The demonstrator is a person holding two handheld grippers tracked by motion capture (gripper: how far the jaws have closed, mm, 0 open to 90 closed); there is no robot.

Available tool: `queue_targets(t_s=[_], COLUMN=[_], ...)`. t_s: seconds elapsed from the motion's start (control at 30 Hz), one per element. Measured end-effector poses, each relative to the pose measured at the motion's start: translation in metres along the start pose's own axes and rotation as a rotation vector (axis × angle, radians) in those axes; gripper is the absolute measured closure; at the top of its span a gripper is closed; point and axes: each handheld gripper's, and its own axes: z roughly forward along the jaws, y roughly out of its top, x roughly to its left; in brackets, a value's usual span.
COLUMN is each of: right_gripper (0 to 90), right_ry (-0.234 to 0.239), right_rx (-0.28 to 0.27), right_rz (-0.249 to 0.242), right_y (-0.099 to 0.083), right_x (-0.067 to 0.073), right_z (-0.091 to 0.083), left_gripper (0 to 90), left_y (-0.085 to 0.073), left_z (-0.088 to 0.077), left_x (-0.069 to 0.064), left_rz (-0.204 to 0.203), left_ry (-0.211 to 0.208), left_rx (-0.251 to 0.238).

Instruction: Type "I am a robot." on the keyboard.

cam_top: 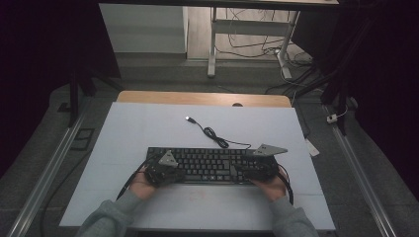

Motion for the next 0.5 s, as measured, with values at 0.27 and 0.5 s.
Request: queue_targets(t_s=[0.27, 0.5], right_gripper=[47.0, 47.0], right_ry=[-0.001, -0.001], right_rx=[0.000, 0.002], right_rz=[0.000, 0.000], right_y=[-0.0001, -0.0001], right_x=[-0.0005, -0.0004], right_z=[-0.0001, 0.0001], left_gripper=[88.8, 88.8], left_y=[-0.0010, -0.0012], left_z=[0.0027, 0.0047], left_x=[0.0012, 0.0013], left_rz=[-0.003, -0.005], left_ry=[0.002, -0.003], left_rx=[0.011, 0.012])
